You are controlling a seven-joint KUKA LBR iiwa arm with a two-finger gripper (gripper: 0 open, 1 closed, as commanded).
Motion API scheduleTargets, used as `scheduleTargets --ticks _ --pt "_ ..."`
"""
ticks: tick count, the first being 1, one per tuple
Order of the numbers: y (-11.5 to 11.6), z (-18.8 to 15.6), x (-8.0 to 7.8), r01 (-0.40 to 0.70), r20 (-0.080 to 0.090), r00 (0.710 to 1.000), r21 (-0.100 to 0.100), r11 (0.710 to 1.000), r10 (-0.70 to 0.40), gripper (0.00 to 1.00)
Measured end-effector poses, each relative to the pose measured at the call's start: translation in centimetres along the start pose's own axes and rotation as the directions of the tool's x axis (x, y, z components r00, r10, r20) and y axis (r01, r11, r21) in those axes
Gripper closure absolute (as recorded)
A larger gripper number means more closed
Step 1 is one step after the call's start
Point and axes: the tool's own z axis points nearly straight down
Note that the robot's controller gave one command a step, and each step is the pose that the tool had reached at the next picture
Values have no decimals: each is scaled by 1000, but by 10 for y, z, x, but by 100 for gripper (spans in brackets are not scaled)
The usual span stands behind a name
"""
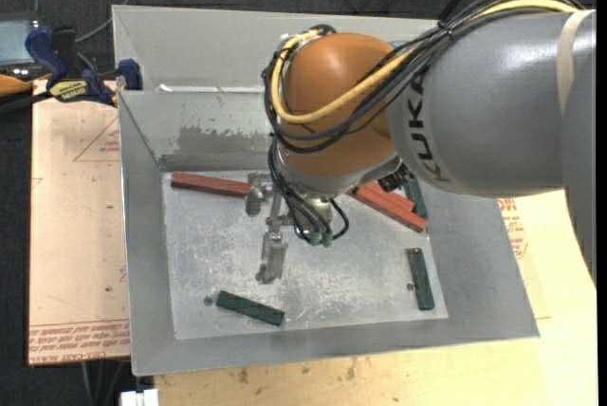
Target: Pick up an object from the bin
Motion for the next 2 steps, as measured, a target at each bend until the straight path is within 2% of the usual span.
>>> scheduleTargets --ticks 1,2 --pt "-23 146 41 -284 13 959 -6 959 284 0" --pt "-2 115 45 -389 8 921 -5 921 389 0"
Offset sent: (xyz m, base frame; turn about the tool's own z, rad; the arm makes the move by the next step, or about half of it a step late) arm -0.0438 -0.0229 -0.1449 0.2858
